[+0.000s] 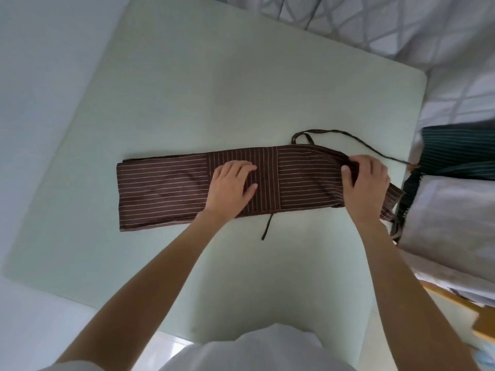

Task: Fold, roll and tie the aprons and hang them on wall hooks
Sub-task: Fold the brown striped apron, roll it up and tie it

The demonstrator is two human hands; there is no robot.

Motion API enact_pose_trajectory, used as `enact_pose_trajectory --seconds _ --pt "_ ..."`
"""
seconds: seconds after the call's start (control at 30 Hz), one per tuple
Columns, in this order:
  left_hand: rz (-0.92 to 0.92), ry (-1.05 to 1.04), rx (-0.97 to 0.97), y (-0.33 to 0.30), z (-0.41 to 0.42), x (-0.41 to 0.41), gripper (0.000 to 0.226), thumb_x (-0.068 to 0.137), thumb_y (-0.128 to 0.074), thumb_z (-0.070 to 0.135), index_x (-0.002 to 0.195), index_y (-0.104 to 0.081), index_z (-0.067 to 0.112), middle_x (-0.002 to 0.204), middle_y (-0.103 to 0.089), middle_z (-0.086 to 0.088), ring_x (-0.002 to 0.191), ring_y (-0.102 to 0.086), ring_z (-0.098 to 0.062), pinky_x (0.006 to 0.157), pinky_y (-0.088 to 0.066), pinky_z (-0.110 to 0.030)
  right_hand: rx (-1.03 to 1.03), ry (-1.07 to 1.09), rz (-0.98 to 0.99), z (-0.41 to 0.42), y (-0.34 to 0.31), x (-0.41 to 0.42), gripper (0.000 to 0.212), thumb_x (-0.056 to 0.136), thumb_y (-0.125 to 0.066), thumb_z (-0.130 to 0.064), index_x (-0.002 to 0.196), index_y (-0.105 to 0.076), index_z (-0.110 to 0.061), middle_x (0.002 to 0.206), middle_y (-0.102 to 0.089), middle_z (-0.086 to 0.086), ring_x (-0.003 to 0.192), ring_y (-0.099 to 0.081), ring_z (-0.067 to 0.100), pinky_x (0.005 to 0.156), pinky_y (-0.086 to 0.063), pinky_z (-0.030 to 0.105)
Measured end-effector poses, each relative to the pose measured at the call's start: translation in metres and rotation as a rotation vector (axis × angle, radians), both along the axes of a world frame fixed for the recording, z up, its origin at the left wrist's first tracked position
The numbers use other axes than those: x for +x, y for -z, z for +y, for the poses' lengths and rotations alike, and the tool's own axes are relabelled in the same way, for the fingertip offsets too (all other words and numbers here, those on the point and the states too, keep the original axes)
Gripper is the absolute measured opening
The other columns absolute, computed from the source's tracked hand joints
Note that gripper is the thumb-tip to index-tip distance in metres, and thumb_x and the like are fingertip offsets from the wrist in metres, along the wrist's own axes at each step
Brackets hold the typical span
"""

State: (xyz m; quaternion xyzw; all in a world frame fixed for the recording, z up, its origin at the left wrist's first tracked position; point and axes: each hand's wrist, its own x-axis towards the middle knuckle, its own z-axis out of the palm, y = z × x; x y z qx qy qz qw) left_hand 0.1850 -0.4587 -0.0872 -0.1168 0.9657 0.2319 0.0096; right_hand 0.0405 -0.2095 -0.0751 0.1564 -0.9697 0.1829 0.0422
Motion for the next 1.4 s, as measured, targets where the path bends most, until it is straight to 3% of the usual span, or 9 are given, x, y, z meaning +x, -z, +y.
enact_pose_trajectory --seconds 0.23,0.37,0.47,0.63,0.77,0.87,0.97,1.17,1.4 --pt "-0.252 0.144 -0.067 0.016 0.078 -0.028 0.068 0.093 -0.038 0.053 0.149 -0.015 0.021 0.157 -0.013 0.005 0.145 -0.005 -0.015 0.117 0.000 -0.044 0.090 0.479 -0.200 0.085 0.009 0.022 0.069 0.087 -0.036 -0.055 0.134 -0.041 -0.005 0.136 -0.044 0.021 0.125 -0.037 0.039 0.104 -0.025 0.050" --pt "-0.288 0.162 -0.116 0.025 0.079 -0.024 0.069 0.094 -0.038 0.052 0.150 -0.008 0.024 0.158 -0.005 0.005 0.145 0.003 -0.014 0.116 0.002 -0.043 0.143 0.503 -0.380 0.099 0.014 -0.003 0.059 0.093 -0.043 -0.051 0.132 -0.042 -0.006 0.127 -0.053 0.021 0.122 -0.042 0.038 0.104 -0.027 0.049" --pt "-0.299 0.166 -0.124 0.027 0.073 -0.017 0.069 0.094 -0.039 0.052 0.150 -0.008 0.027 0.158 -0.004 0.006 0.145 0.005 -0.014 0.116 0.003 -0.041 0.188 0.399 -0.379 0.100 0.021 -0.016 0.040 0.094 -0.049 -0.039 0.113 -0.053 -0.004 0.112 -0.060 0.020 0.110 -0.050 0.037 0.098 -0.037 0.048" --pt "-0.298 0.205 -0.079 0.029 0.058 0.004 0.069 0.092 -0.046 0.048 0.149 -0.012 0.030 0.157 -0.005 0.010 0.144 0.005 -0.011 0.118 0.001 -0.044 -0.163 0.337 -0.328 0.110 0.013 -0.034 0.030 0.098 -0.045 -0.030 0.111 -0.053 -0.004 0.104 -0.064 0.014 0.094 -0.061 0.029 0.076 -0.043 0.030" --pt "-0.289 0.234 -0.073 0.034 0.050 0.016 0.070 0.087 -0.032 0.062 0.148 -0.011 0.033 0.154 -0.001 0.015 0.143 0.008 -0.008 0.117 0.003 -0.043 0.070 0.206 -0.357 0.114 0.020 -0.044 0.031 0.095 -0.050 -0.031 0.120 -0.049 -0.012 0.106 -0.063 0.012 0.093 -0.061 0.028 0.070 -0.043 0.030" --pt "-0.284 0.226 -0.068 0.036 0.052 0.016 0.073 0.083 -0.024 0.066 0.148 -0.011 0.033 0.154 0.001 0.016 0.143 0.009 -0.008 0.115 0.007 -0.041 0.050 0.235 -0.403 0.120 0.026 -0.038 0.040 0.093 -0.055 -0.030 0.127 -0.041 -0.016 0.116 -0.059 0.013 0.102 -0.059 0.029 0.079 -0.049 0.039" --pt "-0.223 0.191 -0.026 0.036 0.056 0.016 0.069 0.086 -0.025 0.062 0.147 -0.019 0.031 0.154 -0.007 0.013 0.144 0.004 -0.008 0.116 0.005 -0.041 0.091 0.206 -0.245 0.121 0.022 -0.025 0.045 0.092 -0.056 -0.024 0.132 -0.041 -0.013 0.128 -0.049 0.014 0.116 -0.047 0.029 0.096 -0.042 0.040" --pt "-0.020 -0.101 0.262 0.021 0.050 0.030 0.043 0.095 -0.050 0.025 0.137 -0.043 0.020 0.148 -0.034 0.003 0.135 -0.032 -0.015 0.104 -0.033 -0.031 -0.072 -0.016 -0.109 0.057 0.002 0.041 0.030 0.091 -0.056 -0.017 0.120 -0.054 -0.010 0.119 -0.056 0.010 0.109 -0.050 0.024 0.090 -0.044 0.032" --pt "0.049 -0.510 0.270 0.020 -0.017 0.098 0.039 0.093 -0.054 0.019 0.132 -0.050 0.019 0.139 -0.047 0.000 0.129 -0.040 -0.018 0.104 -0.038 -0.034 -0.138 -0.610 -0.227 -0.091 0.007 0.116 0.028 0.090 -0.056 -0.013 0.118 -0.058 -0.010 0.116 -0.061 0.006 0.111 -0.053 0.024 0.093 -0.047 0.039"
